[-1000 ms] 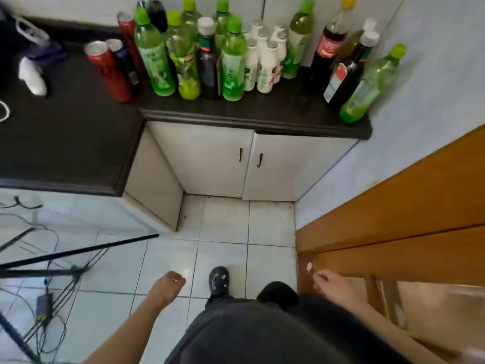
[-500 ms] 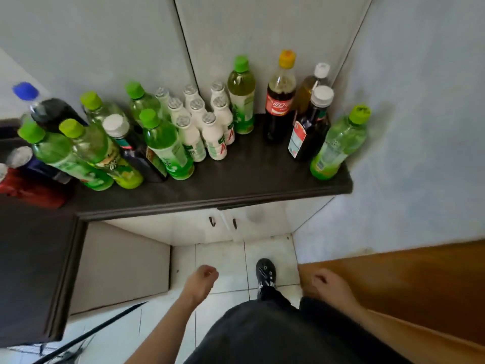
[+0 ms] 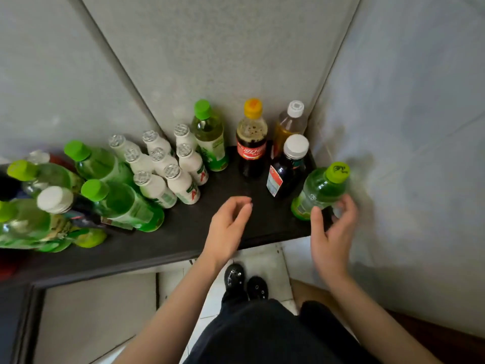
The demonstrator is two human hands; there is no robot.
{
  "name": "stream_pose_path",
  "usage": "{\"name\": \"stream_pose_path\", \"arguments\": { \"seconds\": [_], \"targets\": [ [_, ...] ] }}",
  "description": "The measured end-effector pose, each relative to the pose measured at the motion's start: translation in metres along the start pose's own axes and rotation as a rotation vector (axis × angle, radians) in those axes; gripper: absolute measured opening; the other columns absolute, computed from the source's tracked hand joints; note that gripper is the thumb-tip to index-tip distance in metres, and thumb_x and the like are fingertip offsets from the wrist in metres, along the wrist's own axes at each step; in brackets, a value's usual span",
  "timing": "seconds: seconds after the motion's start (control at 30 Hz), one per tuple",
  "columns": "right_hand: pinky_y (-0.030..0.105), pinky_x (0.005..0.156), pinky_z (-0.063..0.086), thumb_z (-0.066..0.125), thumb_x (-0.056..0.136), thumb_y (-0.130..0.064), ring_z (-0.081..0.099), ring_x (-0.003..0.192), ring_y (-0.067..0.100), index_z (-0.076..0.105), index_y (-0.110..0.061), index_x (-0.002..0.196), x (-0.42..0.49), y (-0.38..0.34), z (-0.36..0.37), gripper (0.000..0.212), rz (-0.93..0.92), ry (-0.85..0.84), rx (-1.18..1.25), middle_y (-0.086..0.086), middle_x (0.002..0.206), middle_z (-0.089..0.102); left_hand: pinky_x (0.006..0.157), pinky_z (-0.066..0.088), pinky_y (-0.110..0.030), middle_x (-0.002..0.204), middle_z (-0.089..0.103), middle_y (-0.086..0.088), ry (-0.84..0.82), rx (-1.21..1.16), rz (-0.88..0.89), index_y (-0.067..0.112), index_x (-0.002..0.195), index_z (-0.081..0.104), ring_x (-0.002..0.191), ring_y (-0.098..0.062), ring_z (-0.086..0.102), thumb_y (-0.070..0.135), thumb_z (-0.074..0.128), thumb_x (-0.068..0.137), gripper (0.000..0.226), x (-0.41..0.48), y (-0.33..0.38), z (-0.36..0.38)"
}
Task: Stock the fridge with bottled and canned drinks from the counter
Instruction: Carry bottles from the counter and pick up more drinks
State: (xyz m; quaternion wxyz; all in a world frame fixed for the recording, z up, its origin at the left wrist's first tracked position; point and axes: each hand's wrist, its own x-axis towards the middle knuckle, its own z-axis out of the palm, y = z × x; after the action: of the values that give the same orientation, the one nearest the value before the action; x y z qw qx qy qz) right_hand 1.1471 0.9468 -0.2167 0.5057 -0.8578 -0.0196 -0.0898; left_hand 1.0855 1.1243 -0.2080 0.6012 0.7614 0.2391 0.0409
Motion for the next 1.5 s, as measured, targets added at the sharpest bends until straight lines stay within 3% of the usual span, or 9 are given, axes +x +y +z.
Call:
{"name": "stream_pose_path", "arguments": {
  "seconds": [0.1,0.3,0.4,0.7,0.83,1.03,1.23,1.37,1.5],
  "targets": [
    [0.038,0.103,0.039,0.048,0.086,-0.044,0.044,0.123,0.024,0.033,0.001,0.137,0.009,-0.011,-0.006,0.069,-0.050,0.021,0.004,0.008,0.132,0.042,0.086,0.040,-0.005,0.116,0.059,0.004,-0.037,0.036,0.147,0.021,0.121,0.055,0.103,0.008,0.054,0.020,0.056,0.095,0.026,0.025,0.026,0.014],
    [0.021,0.104,0.033,0.048,0.088,-0.039,0.041,0.123,0.009,0.033,-0.008,0.139,0.035,-0.021,-0.009,0.061,-0.063,-0.028,-0.022,-0.001,0.132,0.042,0.113,0.031,-0.030,0.147,0.040,0.001,-0.083,0.124,0.339,0.014,0.145,0.031,0.136,-0.009,0.036,0.035,0.054,0.088,0.065,0.066,0.059,0.042],
    [0.007,0.097,0.030,0.043,0.091,-0.040,0.044,0.115,0.003,0.042,-0.010,0.133,0.040,-0.021,-0.008,0.053,-0.094,-0.089,-0.045,-0.003,0.125,0.048,0.112,0.031,-0.027,0.145,0.040,0.004,-0.127,0.116,0.368,0.014,0.146,0.027,0.134,-0.010,0.038,0.035,0.055,0.089,0.066,0.079,0.063,0.053],
    [0.000,0.091,0.029,0.040,0.092,-0.040,0.042,0.107,-0.002,0.048,-0.006,0.127,0.043,-0.013,-0.009,0.049,-0.125,-0.120,-0.065,0.005,0.119,0.051,0.086,0.032,0.003,0.115,0.052,0.022,0.024,0.145,0.389,0.018,0.132,0.046,0.103,0.012,0.047,0.039,0.053,0.087,0.050,0.071,0.054,0.052],
    [-0.002,0.087,0.028,0.041,0.089,-0.040,0.040,0.099,-0.008,0.052,-0.003,0.119,0.052,-0.010,-0.009,0.049,-0.148,-0.130,-0.069,0.011,0.114,0.051,0.079,0.035,0.003,0.104,0.053,0.036,0.128,0.084,0.348,0.022,0.129,0.048,0.093,0.020,0.051,0.049,0.050,0.084,0.052,0.045,0.045,0.036],
    [0.000,0.087,0.028,0.043,0.089,-0.041,0.038,0.099,0.000,0.053,0.001,0.113,0.058,-0.014,0.002,0.050,-0.178,-0.064,-0.057,0.016,0.109,0.050,0.089,0.042,-0.011,0.108,0.054,0.036,0.270,-0.043,0.247,0.025,0.122,0.047,0.103,0.011,0.052,0.048,0.046,0.087,0.042,0.012,0.037,0.010],
    [0.004,0.084,0.030,0.048,0.086,-0.037,0.041,0.093,0.004,0.055,-0.001,0.109,0.053,-0.022,0.014,0.044,-0.151,-0.064,0.066,0.007,0.100,0.051,0.083,0.034,-0.002,0.100,0.053,0.039,0.439,-0.083,0.148,0.020,0.117,0.048,0.097,0.013,0.050,0.048,0.039,0.086,0.042,-0.014,0.020,-0.013],
    [0.018,0.082,0.039,0.046,0.087,-0.038,0.048,0.088,0.011,0.055,-0.023,0.100,0.039,-0.032,0.028,0.022,-0.050,-0.151,0.265,0.006,0.095,0.052,0.088,0.039,-0.011,0.099,0.055,0.028,0.521,-0.105,0.054,0.032,0.109,0.050,0.096,0.003,0.053,0.050,0.039,0.086,0.032,-0.040,0.001,-0.024],
    [0.028,0.078,0.046,0.047,0.086,-0.042,0.056,0.084,0.014,0.052,-0.040,0.094,0.021,-0.046,0.040,0.010,0.014,-0.292,0.362,-0.007,0.089,0.057,0.091,0.046,-0.036,0.104,0.060,0.001,0.550,-0.176,-0.070,0.039,0.103,0.051,0.099,-0.021,0.057,0.052,0.041,0.085,0.024,-0.071,-0.020,-0.025]
  ]
}}
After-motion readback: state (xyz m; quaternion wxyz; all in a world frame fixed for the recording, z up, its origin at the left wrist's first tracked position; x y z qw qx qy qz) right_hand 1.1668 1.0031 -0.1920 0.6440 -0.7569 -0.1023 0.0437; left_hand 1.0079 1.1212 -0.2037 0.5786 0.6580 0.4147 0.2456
